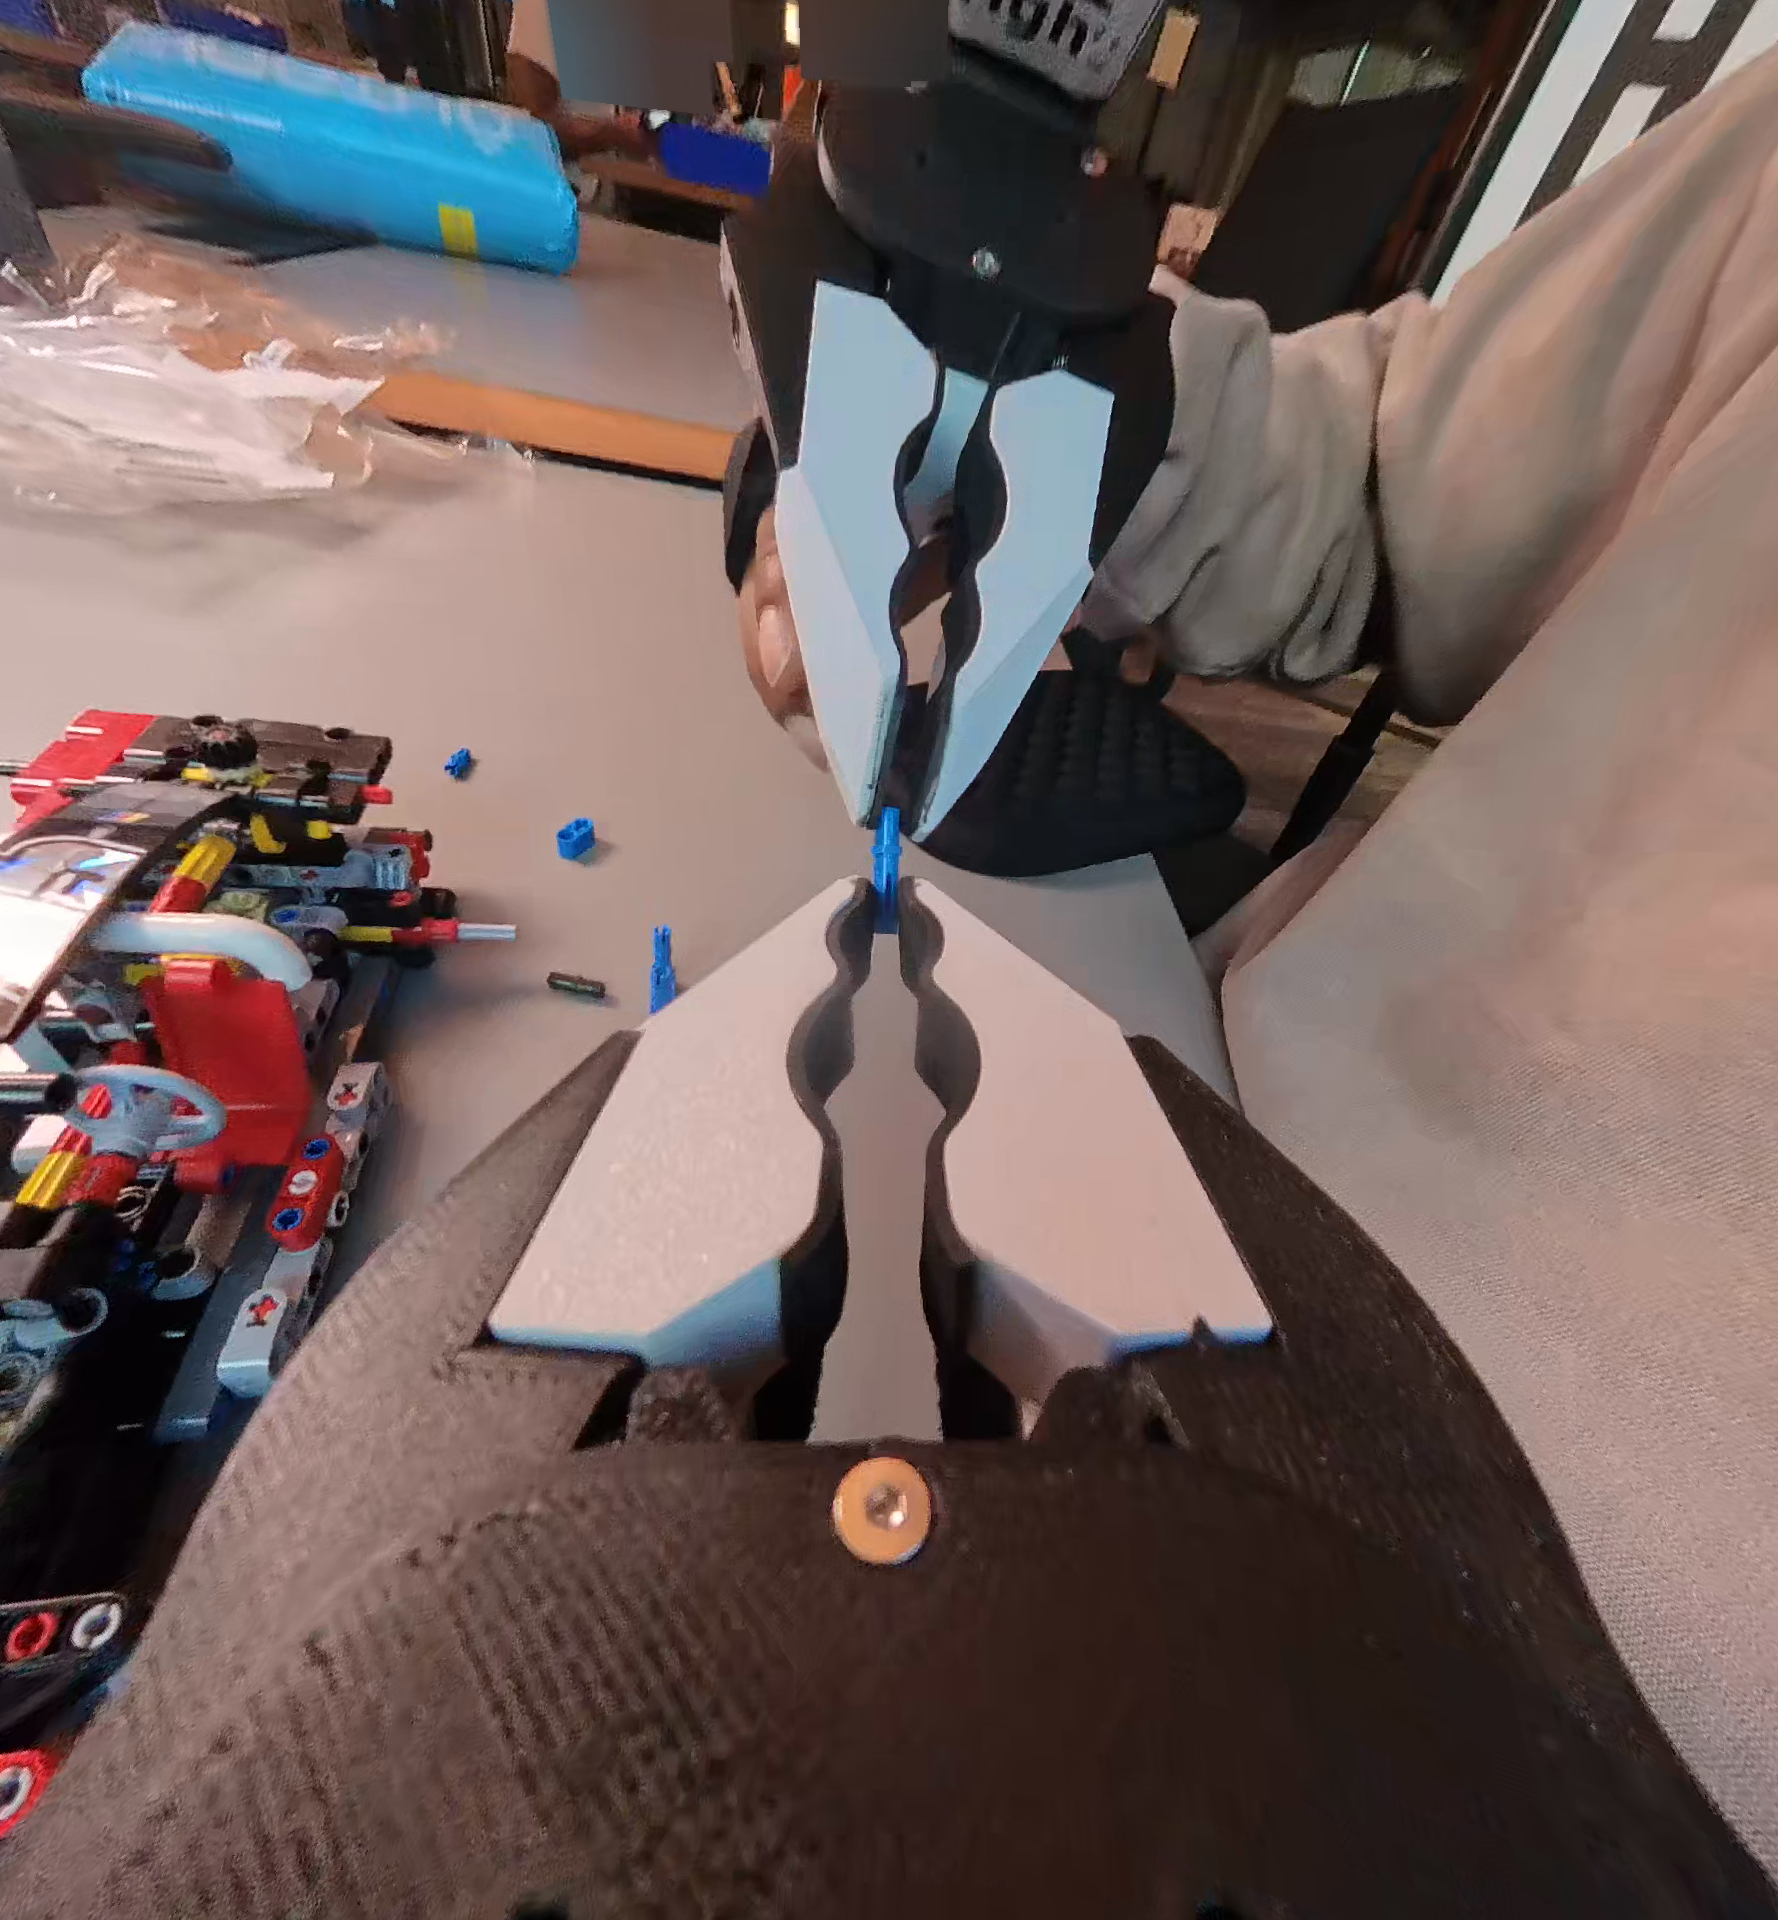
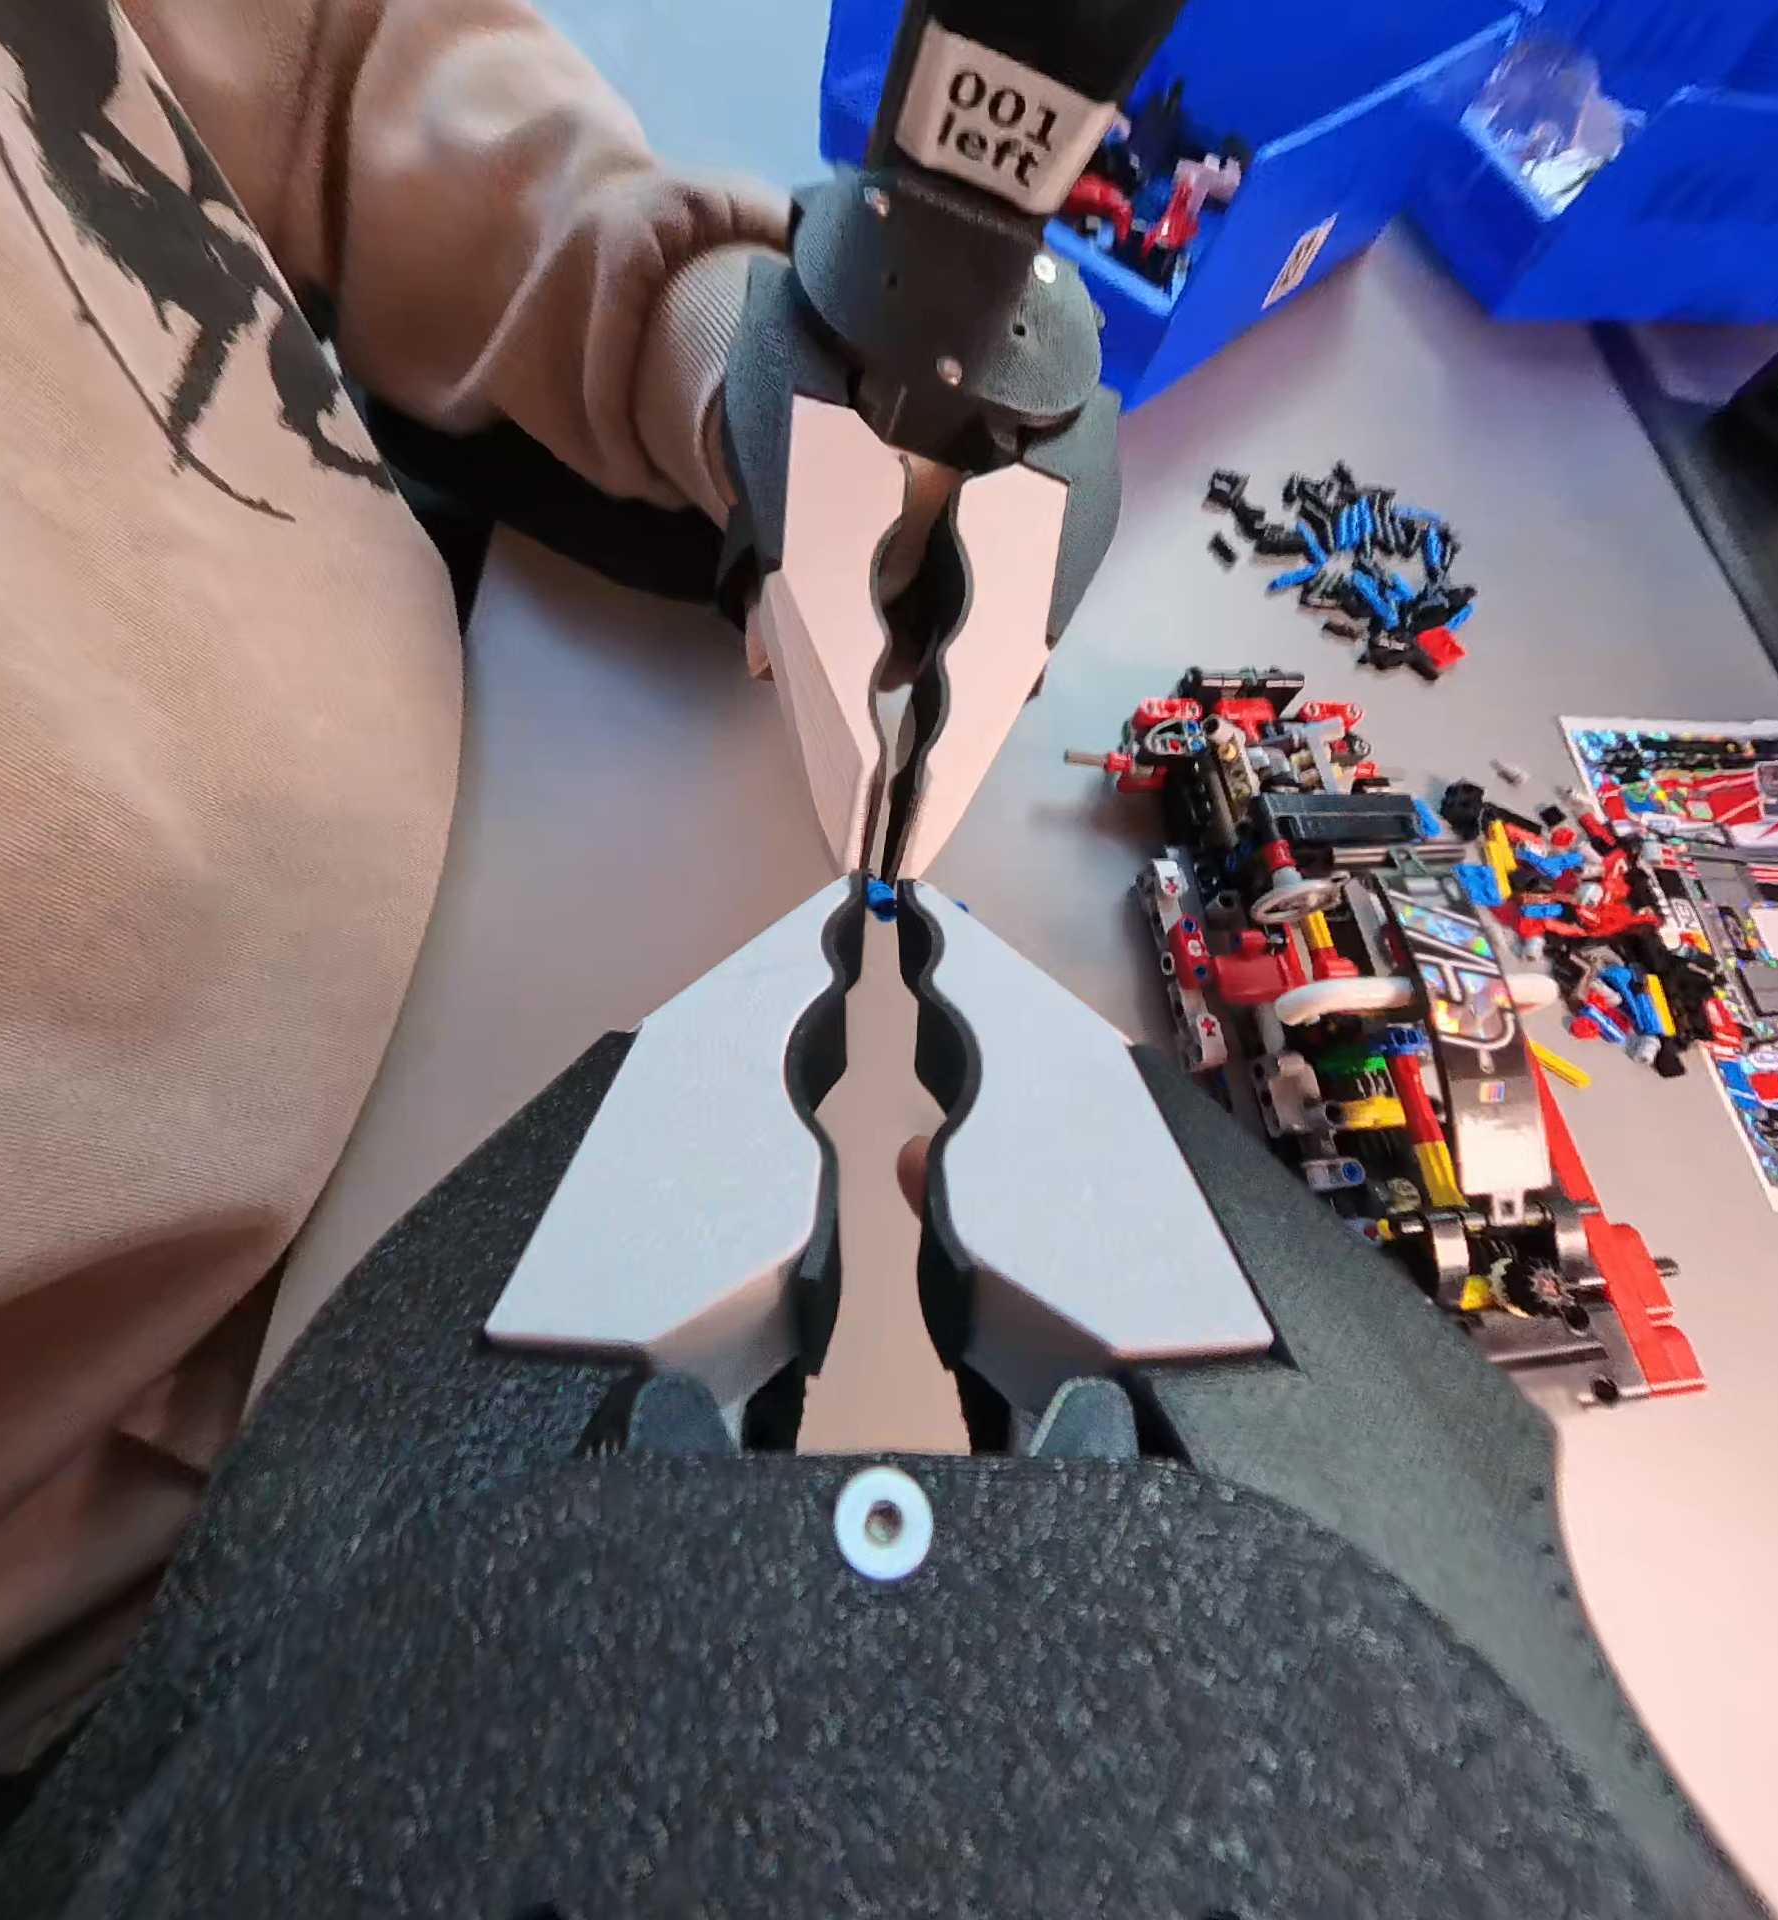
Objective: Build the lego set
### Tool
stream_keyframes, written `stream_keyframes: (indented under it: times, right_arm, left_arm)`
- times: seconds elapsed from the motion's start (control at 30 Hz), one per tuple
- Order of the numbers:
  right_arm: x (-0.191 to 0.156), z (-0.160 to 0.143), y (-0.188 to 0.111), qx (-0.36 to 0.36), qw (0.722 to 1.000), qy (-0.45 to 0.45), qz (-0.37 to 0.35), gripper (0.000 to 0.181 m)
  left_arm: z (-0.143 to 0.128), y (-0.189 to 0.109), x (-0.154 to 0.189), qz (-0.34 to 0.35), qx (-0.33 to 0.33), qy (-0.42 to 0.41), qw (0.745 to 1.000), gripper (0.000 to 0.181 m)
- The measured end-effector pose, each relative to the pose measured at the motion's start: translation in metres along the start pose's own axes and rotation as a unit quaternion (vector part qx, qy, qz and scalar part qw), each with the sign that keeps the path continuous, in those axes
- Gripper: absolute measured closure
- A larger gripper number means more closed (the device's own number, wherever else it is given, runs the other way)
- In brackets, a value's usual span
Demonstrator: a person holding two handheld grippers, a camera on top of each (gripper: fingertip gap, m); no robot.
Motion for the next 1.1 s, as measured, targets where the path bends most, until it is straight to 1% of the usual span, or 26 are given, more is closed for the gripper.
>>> stream_keyframes:
  times: [0.07,0.13,0.37,0.57,0.6,0.73,0.8,0.87,0.9,0.97,1.1]
  right_arm:
    - [-0.0033,0.0005,-0.0030,0.022,1.000,0.006,0.009,0.169]
    - [-0.0065,0.0006,-0.0030,0.019,1.000,-0.005,0.010,0.167]
    - [-0.0099,0.0019,-0.0010,-0.010,0.999,-0.044,0.018,0.173]
    - [-0.0111,0.0032,0.0005,-0.018,0.998,-0.052,0.020,0.174]
    - [-0.0112,0.0029,0.0001,-0.017,0.998,-0.052,0.021,0.178]
    - [-0.0109,0.0017,-0.0006,-0.007,0.999,-0.039,0.023,0.178]
    - [-0.0089,0.0023,-0.0029,0.003,0.999,-0.030,0.023,0.179]
    - [-0.0046,0.0021,-0.0062,0.010,1.000,-0.022,0.012,0.178]
    - [-0.0037,0.0021,-0.0075,0.014,1.000,-0.019,0.009,0.179]
    - [-0.0043,0.0026,-0.0082,0.022,1.000,-0.015,0.008,0.179]
    - [-0.0060,0.0045,-0.0062,0.032,0.999,-0.016,0.007,0.179]
  left_arm:
    - [0.0016,-0.0006,0.0015,-0.006,0.004,0.013,1.000,0.179]
    - [0.0031,0.0023,0.0043,-0.010,0.003,0.025,1.000,0.179]
    - [0.0029,0.0077,0.0088,-0.015,-0.017,0.036,0.999,0.179]
    - [0.0021,0.0064,0.0095,-0.018,-0.016,0.030,0.999,0.180]
    - [0.0018,0.0061,0.0092,-0.020,-0.013,0.024,0.999,0.179]
    - [0.0018,0.0056,0.0095,-0.025,-0.004,0.017,1.000,0.180]
    - [0.0032,0.0040,0.0089,-0.028,0.014,0.010,0.999,0.179]
    - [0.0047,0.0007,0.0085,-0.026,0.023,0.008,0.999,0.169]
    - [0.0053,-0.0006,0.0086,-0.024,0.025,0.010,0.999,0.169]
    - [0.0061,-0.0013,0.0085,-0.019,0.026,0.013,0.999,0.170]
    - [0.0068,0.0012,0.0098,-0.017,0.020,0.018,0.999,0.178]
Point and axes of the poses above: each gripper's, where its closed fingertips meet, y out along the fingers, z out of its top, x = y × z across the jaws, the point moved 10 cm from there along -y, back along the fingers, and after that the axes turned 15 degrees about -z, right-handed, at the moved point
